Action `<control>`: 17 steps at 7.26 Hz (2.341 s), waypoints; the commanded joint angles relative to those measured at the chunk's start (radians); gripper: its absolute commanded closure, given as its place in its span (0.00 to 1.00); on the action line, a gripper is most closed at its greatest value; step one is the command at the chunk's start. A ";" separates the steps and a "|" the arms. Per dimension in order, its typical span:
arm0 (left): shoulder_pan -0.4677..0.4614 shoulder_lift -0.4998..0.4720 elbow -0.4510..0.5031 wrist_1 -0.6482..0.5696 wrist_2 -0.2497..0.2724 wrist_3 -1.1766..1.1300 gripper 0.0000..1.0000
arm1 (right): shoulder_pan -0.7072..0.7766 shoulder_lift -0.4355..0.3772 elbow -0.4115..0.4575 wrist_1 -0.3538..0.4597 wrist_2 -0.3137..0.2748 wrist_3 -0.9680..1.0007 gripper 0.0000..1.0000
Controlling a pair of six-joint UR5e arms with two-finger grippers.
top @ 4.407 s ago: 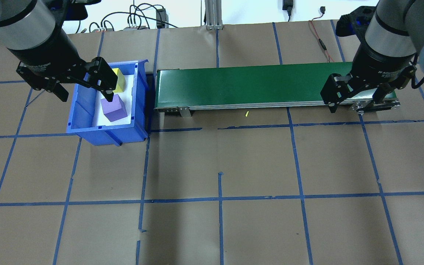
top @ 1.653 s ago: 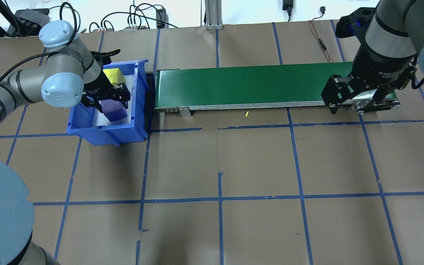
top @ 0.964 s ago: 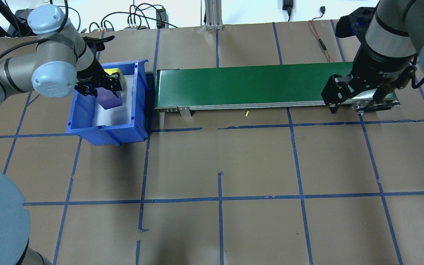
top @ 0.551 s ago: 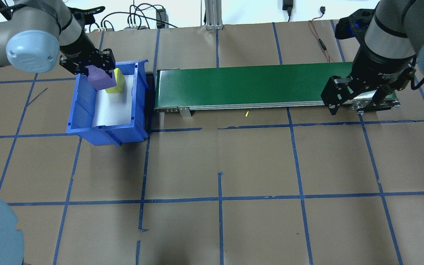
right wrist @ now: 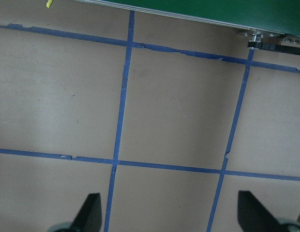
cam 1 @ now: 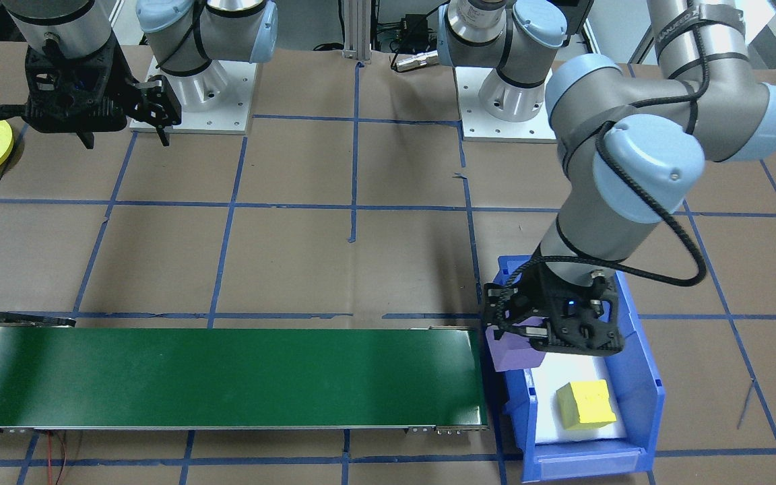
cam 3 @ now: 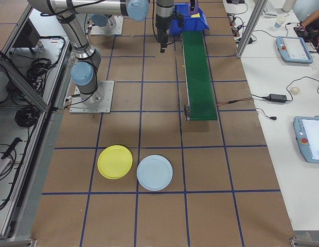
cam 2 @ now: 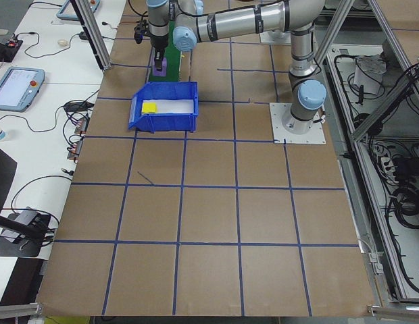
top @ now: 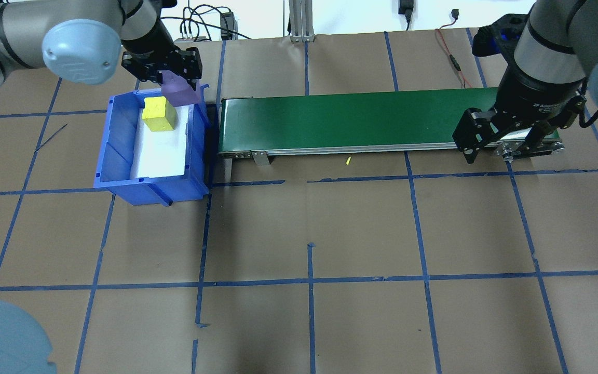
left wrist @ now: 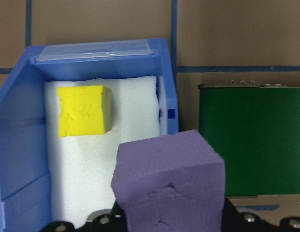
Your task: Move block left to right into plate
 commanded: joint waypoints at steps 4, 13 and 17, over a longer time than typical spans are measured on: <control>-0.078 -0.121 -0.063 0.160 -0.055 -0.038 0.46 | -0.001 0.002 0.001 -0.004 0.000 -0.019 0.00; 0.093 -0.048 0.013 0.016 0.049 0.039 0.00 | -0.004 0.002 0.026 -0.011 0.001 -0.019 0.00; 0.152 -0.199 0.099 0.056 0.049 0.165 0.00 | -0.004 0.002 0.027 -0.010 0.001 -0.020 0.00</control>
